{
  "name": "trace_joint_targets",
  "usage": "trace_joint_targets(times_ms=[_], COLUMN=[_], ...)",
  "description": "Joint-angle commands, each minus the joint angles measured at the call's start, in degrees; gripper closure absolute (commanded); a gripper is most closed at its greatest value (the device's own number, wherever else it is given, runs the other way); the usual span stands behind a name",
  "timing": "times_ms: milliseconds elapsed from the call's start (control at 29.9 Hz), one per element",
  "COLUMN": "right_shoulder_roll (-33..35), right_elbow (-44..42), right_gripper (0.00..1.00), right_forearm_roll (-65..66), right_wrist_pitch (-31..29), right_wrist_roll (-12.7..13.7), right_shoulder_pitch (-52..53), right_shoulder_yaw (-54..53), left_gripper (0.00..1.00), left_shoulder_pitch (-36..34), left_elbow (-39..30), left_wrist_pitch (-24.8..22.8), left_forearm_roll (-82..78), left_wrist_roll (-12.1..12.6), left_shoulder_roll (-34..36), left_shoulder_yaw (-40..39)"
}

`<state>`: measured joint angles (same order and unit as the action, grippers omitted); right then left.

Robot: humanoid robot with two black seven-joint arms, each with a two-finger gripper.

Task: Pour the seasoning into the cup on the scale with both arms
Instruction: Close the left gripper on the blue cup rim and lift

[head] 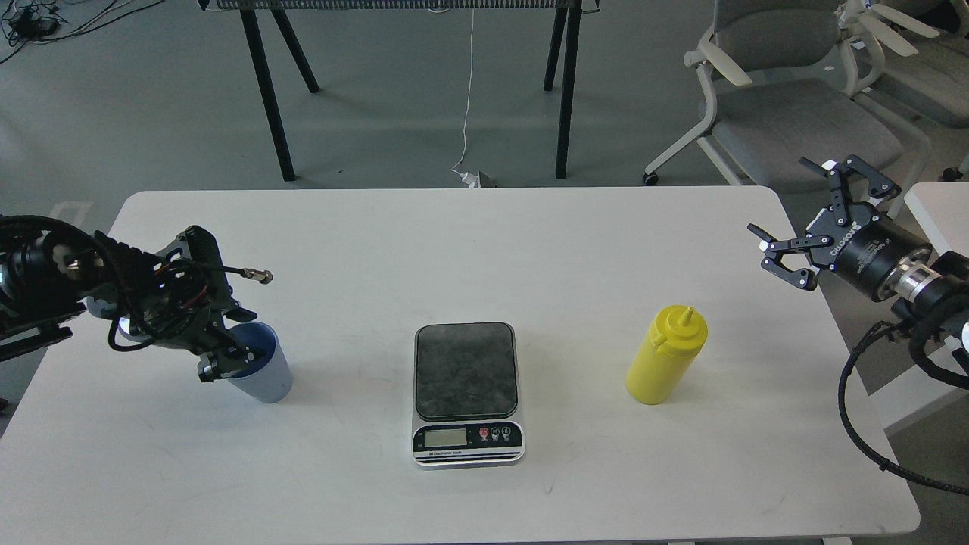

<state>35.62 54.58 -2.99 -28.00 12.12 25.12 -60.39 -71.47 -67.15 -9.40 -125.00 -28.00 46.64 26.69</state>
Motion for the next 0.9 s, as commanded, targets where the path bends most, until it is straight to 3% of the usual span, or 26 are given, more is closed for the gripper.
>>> trace_joint_targets(times_ms=[0,268,468,602,870], right_shoulder_roll=[-0.03,0.06,0.06,0.06,-0.03], right_elbow=[0.00,0.00,-0.08,-0.08,-0.08], right_gripper=[0.00,0.00,0.00,0.00,0.00], right_forearm_roll=[0.00,-0.09,-0.09,-0.09,-0.09], right_wrist_pitch=[0.00,0.00,0.00,0.00,0.00], right_wrist_roll=[0.01,0.01,-0.08,-0.08,-0.08], right_shoulder_pitch=[-0.51,-1.47,-1.48,-1.48,-1.48], right_shoulder_yaw=[0.00,-0.08,-0.08,-0.08,-0.35], left_gripper=[0.58,0.78,0.81,0.95,1.00], left_shoulder_pitch=[-0.07,-0.25,-0.25,-0.43,-0.86], left_elbow=[0.35,0.79,1.06,1.06,1.41], left_wrist_pitch=[0.00,0.00,0.09,0.09,0.18], left_forearm_roll=[0.00,0.00,0.00,0.00,0.00], left_wrist_roll=[0.00,0.00,0.00,0.00,0.00], left_shoulder_roll=[-0.58,-0.94,-0.94,-0.94,-0.85], left_shoulder_yaw=[0.29,0.20,0.11,0.11,0.03])
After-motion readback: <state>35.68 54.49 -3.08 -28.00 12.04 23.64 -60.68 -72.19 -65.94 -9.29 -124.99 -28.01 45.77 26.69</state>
